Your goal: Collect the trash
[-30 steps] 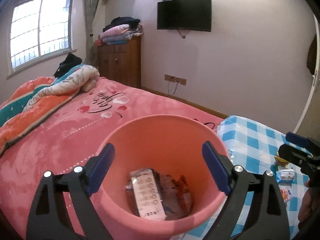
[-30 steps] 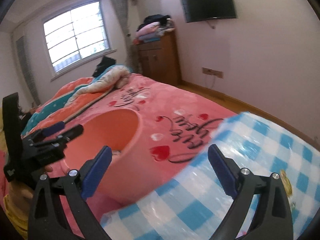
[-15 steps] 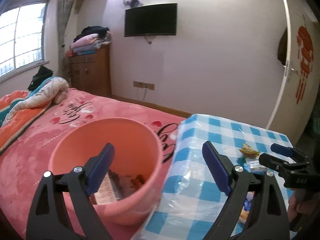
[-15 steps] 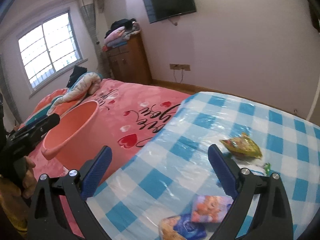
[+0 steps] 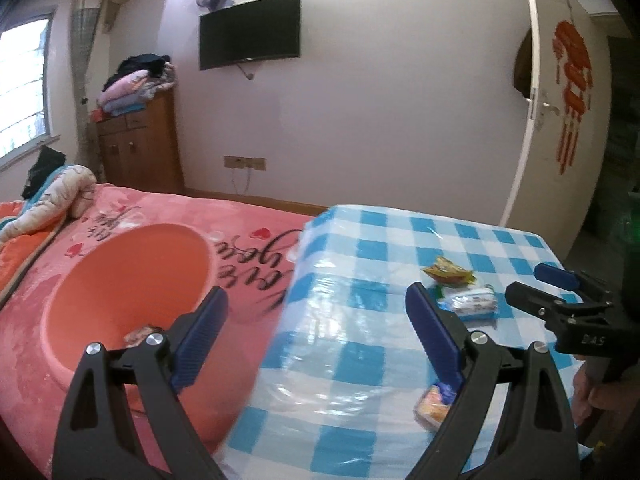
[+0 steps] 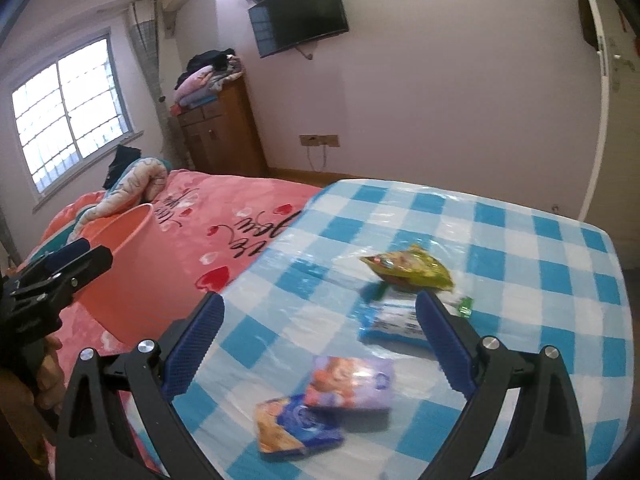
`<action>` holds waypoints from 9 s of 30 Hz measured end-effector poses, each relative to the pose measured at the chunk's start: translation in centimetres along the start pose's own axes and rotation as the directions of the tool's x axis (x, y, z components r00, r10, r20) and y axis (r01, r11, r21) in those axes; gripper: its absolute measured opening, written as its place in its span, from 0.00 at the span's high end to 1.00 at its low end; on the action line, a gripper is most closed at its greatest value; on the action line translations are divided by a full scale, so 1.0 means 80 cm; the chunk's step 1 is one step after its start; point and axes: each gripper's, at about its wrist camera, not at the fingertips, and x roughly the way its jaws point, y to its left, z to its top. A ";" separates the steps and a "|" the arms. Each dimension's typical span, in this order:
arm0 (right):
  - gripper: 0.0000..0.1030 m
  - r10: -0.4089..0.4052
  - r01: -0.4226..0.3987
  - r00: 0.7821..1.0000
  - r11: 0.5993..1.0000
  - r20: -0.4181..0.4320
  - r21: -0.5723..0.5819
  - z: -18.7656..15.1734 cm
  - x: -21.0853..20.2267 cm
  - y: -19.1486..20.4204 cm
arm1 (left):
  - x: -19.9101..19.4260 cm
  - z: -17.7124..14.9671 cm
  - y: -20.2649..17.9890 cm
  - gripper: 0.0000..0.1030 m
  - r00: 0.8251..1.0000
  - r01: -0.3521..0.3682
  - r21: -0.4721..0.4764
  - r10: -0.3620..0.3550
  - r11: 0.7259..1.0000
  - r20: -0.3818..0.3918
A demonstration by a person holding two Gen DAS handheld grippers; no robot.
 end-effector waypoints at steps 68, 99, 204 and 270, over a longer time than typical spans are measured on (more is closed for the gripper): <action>0.08 -0.030 0.065 0.990 0.967 -0.141 0.247 -0.095 0.014 -0.203 | 0.343 0.022 -0.215 0.28 0.825 0.234 -0.236 -0.321 0.943 -0.466; 0.08 0.280 -0.251 0.914 0.959 -0.295 0.131 -0.097 0.077 -0.095 | 0.280 0.022 -0.131 0.67 0.869 0.256 -0.265 -0.341 0.930 -0.359; 0.39 -0.009 -0.008 0.974 0.997 -0.227 -0.071 -0.102 0.046 -0.079 | 0.154 -0.045 -0.073 0.62 0.930 0.041 -0.095 -0.072 0.995 -0.360; 0.37 0.483 -0.550 0.826 0.802 -0.291 -0.230 0.121 0.145 0.320 | 0.055 0.023 0.239 0.61 0.941 -0.318 -0.230 0.277 0.919 -0.194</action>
